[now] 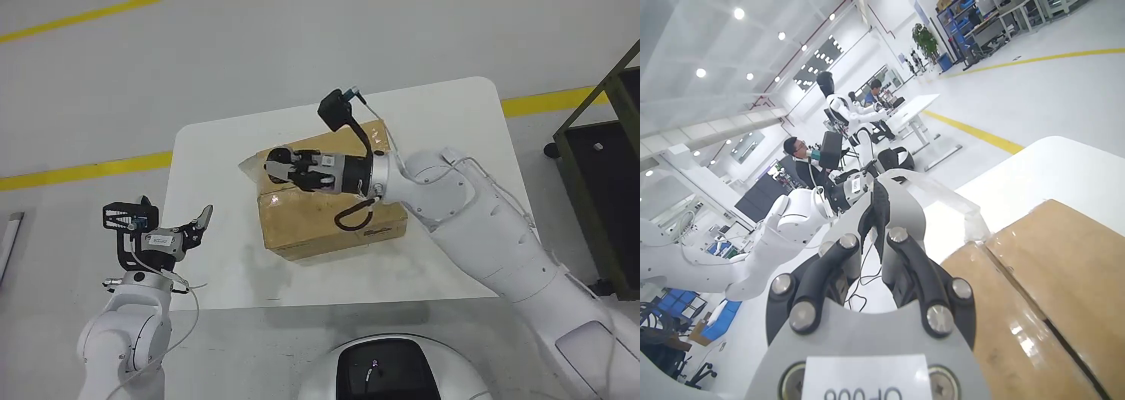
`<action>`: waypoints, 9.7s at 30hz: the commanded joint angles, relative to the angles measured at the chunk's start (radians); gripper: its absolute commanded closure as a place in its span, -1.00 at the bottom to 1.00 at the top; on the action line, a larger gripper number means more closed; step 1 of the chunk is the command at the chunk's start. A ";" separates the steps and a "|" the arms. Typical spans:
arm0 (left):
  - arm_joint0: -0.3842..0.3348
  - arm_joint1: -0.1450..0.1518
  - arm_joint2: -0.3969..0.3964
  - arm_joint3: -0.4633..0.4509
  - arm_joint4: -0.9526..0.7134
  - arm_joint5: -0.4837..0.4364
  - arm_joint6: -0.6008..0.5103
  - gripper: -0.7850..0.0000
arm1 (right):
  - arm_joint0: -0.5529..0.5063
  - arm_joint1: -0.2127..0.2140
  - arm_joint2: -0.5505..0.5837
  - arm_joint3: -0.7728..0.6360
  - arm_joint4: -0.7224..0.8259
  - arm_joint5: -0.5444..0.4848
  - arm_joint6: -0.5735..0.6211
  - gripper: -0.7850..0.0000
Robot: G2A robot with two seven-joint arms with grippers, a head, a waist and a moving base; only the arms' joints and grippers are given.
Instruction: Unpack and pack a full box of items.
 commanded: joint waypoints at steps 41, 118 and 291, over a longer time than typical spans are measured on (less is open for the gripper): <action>-0.088 -0.007 0.180 0.000 -0.079 -0.053 -0.027 1.00 | -0.273 0.009 0.154 -0.268 0.219 0.461 -0.179 1.00; -0.407 -0.067 0.554 0.202 0.029 0.090 -0.203 1.00 | -0.488 0.072 0.316 -0.373 0.029 0.674 -0.074 1.00; -0.080 -0.044 0.113 0.035 0.153 0.106 -0.112 -1.00 | -0.524 0.040 0.364 -0.370 -1.081 0.400 -0.153 1.00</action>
